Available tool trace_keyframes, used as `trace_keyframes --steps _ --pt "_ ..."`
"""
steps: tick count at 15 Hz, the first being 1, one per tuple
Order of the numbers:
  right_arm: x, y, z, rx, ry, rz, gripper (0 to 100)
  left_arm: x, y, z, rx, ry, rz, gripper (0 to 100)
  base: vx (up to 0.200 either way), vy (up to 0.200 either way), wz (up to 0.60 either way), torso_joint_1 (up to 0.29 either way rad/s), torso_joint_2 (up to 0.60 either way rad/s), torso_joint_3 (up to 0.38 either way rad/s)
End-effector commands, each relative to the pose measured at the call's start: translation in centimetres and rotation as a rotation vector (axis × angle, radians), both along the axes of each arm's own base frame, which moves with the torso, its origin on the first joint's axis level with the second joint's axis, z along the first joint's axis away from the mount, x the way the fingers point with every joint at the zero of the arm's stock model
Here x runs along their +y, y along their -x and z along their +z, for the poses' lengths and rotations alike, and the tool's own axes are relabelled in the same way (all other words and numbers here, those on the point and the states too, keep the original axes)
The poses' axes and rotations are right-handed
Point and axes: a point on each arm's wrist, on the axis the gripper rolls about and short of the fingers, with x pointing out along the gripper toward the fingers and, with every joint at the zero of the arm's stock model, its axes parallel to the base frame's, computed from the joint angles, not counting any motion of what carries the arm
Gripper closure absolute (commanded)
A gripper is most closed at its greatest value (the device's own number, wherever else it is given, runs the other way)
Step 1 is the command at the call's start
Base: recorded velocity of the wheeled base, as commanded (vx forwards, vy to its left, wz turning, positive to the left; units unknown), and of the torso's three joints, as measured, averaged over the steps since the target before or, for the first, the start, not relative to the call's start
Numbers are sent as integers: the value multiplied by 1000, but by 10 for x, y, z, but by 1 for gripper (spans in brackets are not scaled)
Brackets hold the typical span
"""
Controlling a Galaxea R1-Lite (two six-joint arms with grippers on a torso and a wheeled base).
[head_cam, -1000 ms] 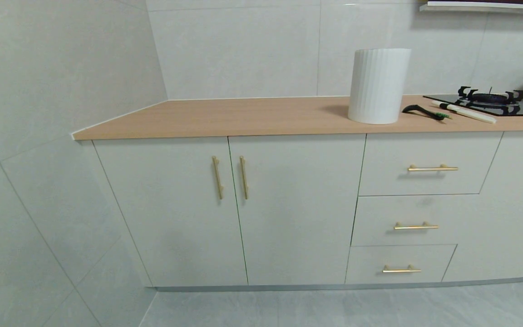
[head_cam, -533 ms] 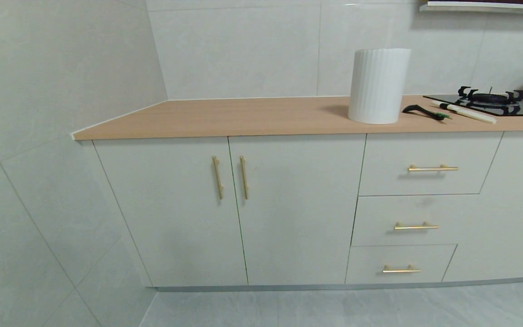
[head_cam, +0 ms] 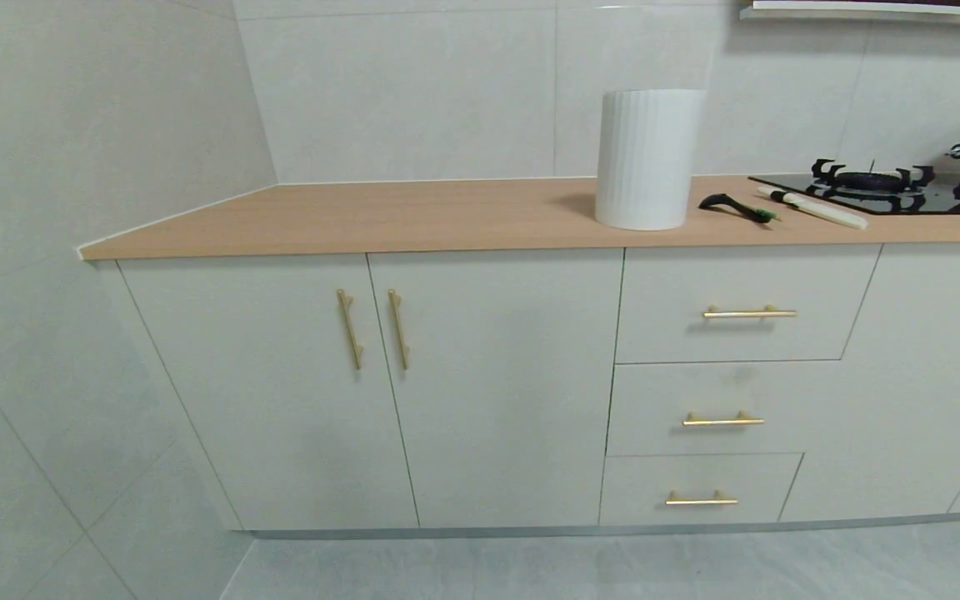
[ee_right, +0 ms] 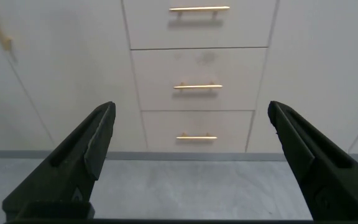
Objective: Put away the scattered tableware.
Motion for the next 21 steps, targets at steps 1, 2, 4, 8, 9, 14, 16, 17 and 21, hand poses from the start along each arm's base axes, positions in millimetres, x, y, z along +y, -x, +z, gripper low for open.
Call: trace_keyframes --steps 1,2,4,8,9,14,16,17,21 --pt "0 0 0 2 -3 -1 0 0 0 0 -1 1 0 0 0 -200 0 2 7 7" --pt "0 0 0 2 -3 -1 0 0 0 0 -1 -1 0 0 0 0 0 0 0 0" --pt "0 0 0 2 -3 -1 0 0 0 0 -1 -1 0 0 0 0 0 0 0 0" --pt "0 0 0 2 -6 -3 0 0 0 0 -1 1 0 0 50 0 0 1 -1 3" --pt "0 0 0 2 -6 -3 0 0 0 0 0 -1 0 0 200 0 0 -2 2 12" --pt "0 0 0 2 -9 -7 0 0 0 0 -1 -1 0 0 200 0 0 1 6 5" --pt "0 0 0 2 -9 -9 0 0 0 0 -1 -1 0 0 200 0 0 -5 5 0" --pt "0 0 0 2 -9 -9 0 0 0 0 -1 1 0 0 0 0 0 0 0 0" --pt "0 0 0 2 -9 -9 0 0 0 0 -1 -1 0 0 0 0 0 0 0 0"
